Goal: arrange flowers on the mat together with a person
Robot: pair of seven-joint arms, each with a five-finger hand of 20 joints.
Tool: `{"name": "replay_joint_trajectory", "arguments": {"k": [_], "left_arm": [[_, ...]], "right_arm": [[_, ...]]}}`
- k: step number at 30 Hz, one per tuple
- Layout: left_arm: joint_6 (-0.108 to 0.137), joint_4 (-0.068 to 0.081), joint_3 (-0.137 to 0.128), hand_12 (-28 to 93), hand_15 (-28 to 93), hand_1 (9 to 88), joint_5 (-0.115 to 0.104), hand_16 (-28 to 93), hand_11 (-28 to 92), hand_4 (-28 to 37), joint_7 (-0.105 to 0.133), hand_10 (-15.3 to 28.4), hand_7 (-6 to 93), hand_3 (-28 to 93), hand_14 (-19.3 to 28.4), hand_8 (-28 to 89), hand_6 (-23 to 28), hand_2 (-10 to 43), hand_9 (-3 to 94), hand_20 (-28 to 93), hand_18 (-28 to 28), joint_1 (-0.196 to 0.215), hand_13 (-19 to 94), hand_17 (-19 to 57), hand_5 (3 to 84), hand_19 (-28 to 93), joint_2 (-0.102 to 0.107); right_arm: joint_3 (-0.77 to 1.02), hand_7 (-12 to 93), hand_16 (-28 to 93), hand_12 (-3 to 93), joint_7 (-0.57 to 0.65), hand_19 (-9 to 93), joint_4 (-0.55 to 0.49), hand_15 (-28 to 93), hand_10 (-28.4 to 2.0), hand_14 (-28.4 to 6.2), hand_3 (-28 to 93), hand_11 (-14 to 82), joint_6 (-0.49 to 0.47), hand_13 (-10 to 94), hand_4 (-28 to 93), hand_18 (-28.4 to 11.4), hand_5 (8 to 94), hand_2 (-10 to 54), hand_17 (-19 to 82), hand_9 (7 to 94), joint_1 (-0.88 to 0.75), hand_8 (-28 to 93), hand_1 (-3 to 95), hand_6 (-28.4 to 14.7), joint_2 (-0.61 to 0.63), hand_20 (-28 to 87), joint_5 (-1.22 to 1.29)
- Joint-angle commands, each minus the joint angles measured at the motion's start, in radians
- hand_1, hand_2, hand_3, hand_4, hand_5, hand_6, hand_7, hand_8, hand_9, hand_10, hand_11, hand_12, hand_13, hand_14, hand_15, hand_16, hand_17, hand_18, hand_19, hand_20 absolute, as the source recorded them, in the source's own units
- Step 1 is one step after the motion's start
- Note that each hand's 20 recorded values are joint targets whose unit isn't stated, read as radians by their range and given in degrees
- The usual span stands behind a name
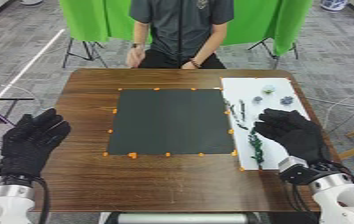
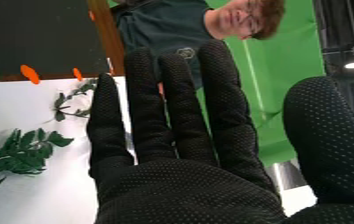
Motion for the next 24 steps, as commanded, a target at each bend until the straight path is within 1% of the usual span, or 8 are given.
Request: {"name": "replay_joint_trajectory", "arguments": {"k": [1,7,15,17,19,20,22,24], "left_arm": [[-0.008,-0.004,-0.005,20,48,32.3,-0.007,3,25,-24.8,0.001,16.4,21.0,72,18.2,-7,8.3,9.2,52.5,28,19.3,0.021,42,-0.2,56.1,42,-0.013],[-0.008,-0.004,-0.008,20,48,32.3,-0.01,3,25,-24.9,0.002,16.4,21.0,72,18.3,-7,8.3,9.2,52.6,28,19.3,0.022,42,-0.2,56.0,42,-0.011],[-0.006,0.0,-0.005,20,48,32.3,-0.01,3,25,-24.9,-0.004,16.5,21.0,72,18.3,-7,8.3,9.2,52.5,28,19.3,0.016,42,-0.2,56.0,42,-0.008],[-0.007,-0.002,-0.007,20,48,32.4,-0.009,3,25,-25.0,-0.002,16.5,21.1,71,18.3,-7,8.3,9.2,52.6,28,19.3,0.02,42,-0.2,56.0,42,-0.009],[-0.007,0.002,-0.005,20,48,32.4,-0.01,3,25,-25.0,-0.004,16.5,21.1,72,18.2,-7,8.4,9.2,52.6,28,19.3,0.016,42,-0.2,56.1,42,-0.008],[-0.004,0.0,-0.004,20,48,32.3,-0.014,3,25,-24.9,-0.002,16.6,21.0,72,18.2,-7,8.4,9.2,52.5,28,19.3,0.018,42,-0.2,56.1,42,-0.006],[-0.006,0.0,-0.003,20,48,32.3,-0.017,3,25,-24.9,-0.001,16.6,21.1,72,18.3,-7,8.4,9.2,52.5,28,19.3,0.018,42,-0.2,56.0,42,-0.007],[-0.002,-0.002,-0.003,20,48,32.3,-0.013,3,25,-25.0,-0.003,16.5,21.0,72,18.3,-7,8.4,9.2,52.6,28,19.3,0.019,42,-0.2,56.1,42,-0.007]], "right_arm": [[0.005,33,17,15.1,0.0,48,-0.011,30,-15.8,-16.2,77,13.3,-0.001,41,-25,-20.1,53.5,13.0,9,51.4,-0.013,-16,22.0,-3.5,-0.008,18,0.002],[0.001,33,17,15.1,-0.001,48,-0.009,30,-15.9,-16.2,77,13.3,-0.004,41,-25,-20.1,53.6,13.0,9,51.5,-0.01,-15,21.9,-3.6,-0.008,18,0.0],[0.001,32,17,15.1,0.0,48,-0.008,30,-15.7,-16.2,77,13.5,-0.004,41,-25,-20.1,53.5,13.0,8,51.5,-0.01,-15,22.0,-3.5,-0.005,18,0.002],[0.001,32,17,15.1,0.0,48,-0.008,30,-15.8,-16.2,77,13.5,-0.006,41,-25,-20.1,53.5,13.0,8,51.6,-0.009,-15,22.0,-3.5,-0.005,18,0.001],[0.001,32,17,15.1,0.0,48,-0.007,30,-15.8,-16.1,77,13.5,-0.007,41,-25,-20.2,53.5,13.0,8,51.6,-0.008,-15,22.0,-3.5,-0.006,18,0.0],[0.002,32,17,15.0,0.002,48,-0.008,30,-15.8,-16.1,77,13.5,-0.009,41,-25,-20.2,53.5,13.1,8,51.7,-0.009,-15,22.0,-3.5,-0.006,18,0.001],[0.004,32,17,15.0,0.003,48,-0.009,30,-15.8,-16.1,77,13.5,-0.012,41,-25,-20.2,53.5,13.1,8,51.6,-0.011,-15,22.0,-3.5,-0.007,18,0.001],[0.007,32,17,15.0,0.003,48,-0.011,30,-15.7,-16.3,77,13.5,-0.011,41,-25,-20.2,53.5,13.1,8,51.6,-0.015,-15,22.0,-3.5,-0.008,18,0.002]]}}
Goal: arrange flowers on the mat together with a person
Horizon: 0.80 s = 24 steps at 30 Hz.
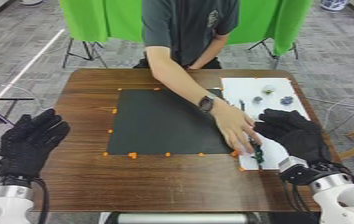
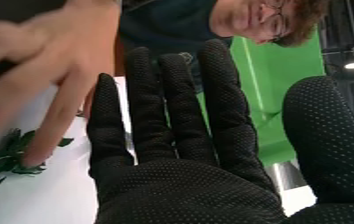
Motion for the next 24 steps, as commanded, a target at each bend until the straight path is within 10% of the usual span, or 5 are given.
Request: {"name": "replay_joint_trajectory", "arguments": {"k": [1,24], "left_arm": [[0.006,-0.002,0.005,20,48,32.4,-0.009,3,25,-25.0,-0.006,16.5,21.0,71,18.3,-7,8.3,9.3,52.6,28,19.3,0.011,42,-0.2,56.1,42,-0.003],[0.01,-0.002,0.017,20,49,32.3,-0.005,3,25,-25.4,-0.012,16.6,21.0,71,18.3,-7,8.5,10.2,52.9,28,19.3,0.015,42,-0.1,56.3,42,-0.013]], "right_arm": [[0.004,33,17,15.0,0.0,48,-0.01,30,-15.7,-16.3,77,13.4,-0.006,41,-25,-20.1,53.5,13.1,8,51.6,-0.014,-15,22.0,-3.5,-0.006,18,0.0],[0.009,33,17,15.2,0.002,48,-0.01,30,-15.9,-16.2,77,13.6,0.004,41,-25,-20.1,53.6,13.1,9,51.9,-0.013,-16,22.1,-3.5,-0.005,18,0.001]]}}
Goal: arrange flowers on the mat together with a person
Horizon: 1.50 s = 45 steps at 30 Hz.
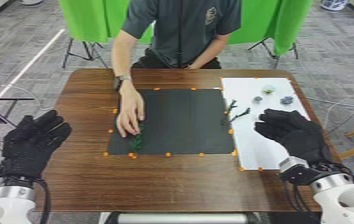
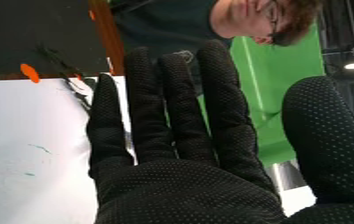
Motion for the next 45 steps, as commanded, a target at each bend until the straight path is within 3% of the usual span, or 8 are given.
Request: {"name": "replay_joint_trajectory", "arguments": {"k": [1,17,32,42,45], "left_arm": [[0.009,-0.003,0.007,20,49,32.3,-0.003,3,25,-25.4,-0.01,16.6,21.0,71,18.3,-7,8.5,10.2,52.8,28,19.3,0.015,42,-0.2,56.3,42,-0.012],[0.01,-0.007,-0.001,20,49,32.1,-0.003,3,25,-26.1,-0.001,16.7,20.9,72,18.3,-7,8.6,10.2,52.8,28,19.2,0.028,42,-0.2,56.4,42,-0.013],[0.007,0.003,0.007,20,49,31.9,-0.003,3,25,-26.2,-0.004,16.5,20.9,72,18.4,-7,8.6,10.0,52.8,28,19.3,0.01,42,-0.2,56.3,42,-0.008],[0.002,0.003,-0.001,20,49,31.9,-0.002,3,25,-26.3,-0.002,16.6,21.0,72,18.3,-7,8.5,9.8,52.7,28,19.3,0.015,42,-0.2,56.3,42,-0.002],[0.005,-0.004,-0.009,20,49,31.9,-0.002,3,25,-26.2,-0.001,16.6,21.0,73,18.5,-7,8.5,9.8,52.7,28,19.3,0.03,42,-0.2,56.3,42,-0.009]], "right_arm": [[0.004,33,17,15.1,0.001,48,-0.011,30,-15.9,-16.1,77,13.6,0.005,41,-25,-20.1,53.6,13.1,9,51.9,-0.013,-16,22.1,-3.5,-0.006,18,-0.001],[0.024,33,17,15.2,-0.042,48,-0.017,30,-15.8,-16.2,77,13.8,0.044,41,-25,-20.1,53.9,12.5,9,51.9,-0.002,-15,22.6,-3.5,0.022,18,-0.064],[0.078,33,17,15.1,-0.076,48,-0.025,30,-15.8,-16.0,78,13.7,0.096,41,-25,-20.1,53.5,11.8,9,51.5,-0.006,-16,22.9,-3.5,0.08,18,-0.087],[0.145,34,17,15.3,-0.031,50,-0.07,30,-16.2,-16.5,77,13.8,0.242,38,-24,-20.4,50.9,8.3,9,48.2,-0.06,-15,23.8,-3.8,0.167,18,-0.546],[0.158,34,16,15.4,0.018,51,-0.085,30,-16.6,-17.0,77,14.0,0.27,37,-24,-20.6,50.0,6.3,9,46.9,-0.085,-15,25.0,-4.0,0.193,17,-0.697]]}}
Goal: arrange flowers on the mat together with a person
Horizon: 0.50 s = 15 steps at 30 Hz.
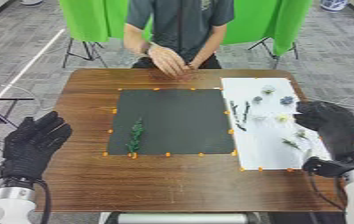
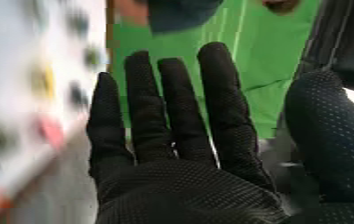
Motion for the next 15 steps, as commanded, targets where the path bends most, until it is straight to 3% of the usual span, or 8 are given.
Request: {"name": "replay_joint_trajectory", "arguments": {"k": [1,4,6,8,9,11,15], "left_arm": [[0.001,-0.001,-0.012,20,49,32.0,-0.001,3,25,-26.3,-0.003,16.6,21.0,72,18.5,-7,8.5,9.8,52.7,28,19.3,0.02,42,-0.2,56.3,42,-0.006],[0.006,-0.003,-0.011,20,49,32.0,-0.002,3,25,-26.3,0.011,16.6,20.9,72,18.4,-7,8.5,9.8,52.8,28,19.3,0.022,42,-0.2,56.3,42,-0.009],[0.007,-0.004,-0.01,20,49,32.0,-0.008,3,25,-26.4,0.012,16.5,21.0,72,18.3,-7,8.5,9.8,52.8,28,19.3,0.028,42,-0.2,56.3,42,-0.006],[0.006,-0.005,-0.01,20,49,31.9,-0.008,3,25,-26.4,0.009,16.5,21.0,72,18.3,-7,8.5,9.8,52.8,28,19.3,0.034,42,-0.2,56.3,42,-0.009],[0.01,-0.008,-0.011,20,49,32.0,-0.01,3,25,-26.4,0.015,16.5,21.0,72,18.3,-7,8.5,9.8,52.7,28,19.3,0.042,42,-0.2,56.3,42,-0.011],[0.012,-0.005,-0.006,20,49,31.9,-0.011,3,25,-26.3,0.021,16.5,20.9,72,18.4,-7,8.6,9.8,52.8,28,19.3,0.031,42,-0.2,56.3,42,-0.008],[0.01,-0.004,-0.005,20,49,31.9,-0.009,3,25,-26.4,0.013,16.7,21.0,72,18.4,-7,8.5,9.9,52.8,28,19.3,0.031,42,-0.2,56.3,42,-0.009]], "right_arm": [[0.057,34,16,15.5,0.112,51,-0.052,31,-16.8,-17.1,77,14.2,0.087,36,-23,-20.7,49.7,5.6,9,46.6,-0.078,-15,25.4,-4.1,0.068,17,-0.363],[0.053,35,17,16.2,0.162,53,-0.054,35,-18.0,-17.0,77,15.4,0.134,36,-23,-21.0,48.9,3.6,10,46.8,-0.097,-16,26.0,-4.2,0.091,17,-0.576],[0.05,35,18,18.8,0.191,57,-0.056,48,-18.7,-17.1,76,21.1,0.15,37,-22,-20.7,49.1,2.6,11,48.8,-0.112,-15,26.8,-4.4,0.096,16,-0.707],[0.04,35,22,24.2,0.229,61,-0.059,64,-19.5,-18.5,77,33.1,0.152,35,-23,-20.7,49.4,-0.2,12,46.5,-0.118,-15,27.0,-4.7,0.104,17,-0.823],[-0.017,35,27,30.9,0.299,65,-0.039,74,-19.9,-19.6,77,47.9,0.169,35,-23,-20.8,49.5,-2.2,14,42.9,-0.085,-15,27.3,-4.9,0.142,19,-0.912],[-0.017,35,33,36.8,0.328,68,-0.038,79,-20.0,-20.1,76,57.2,0.152,36,-23,-20.8,50.3,-4.4,15,41.4,-0.092,-15,27.5,-5.4,0.138,21,-1.038],[-0.004,32,46,48.1,0.371,73,-0.05,83,-19.7,-20.7,74,64.9,-0.012,39,-23,-22.3,52.5,-9.0,18,43.0,-0.089,-14,27.7,-5.7,0.133,28,-1.142]]}}
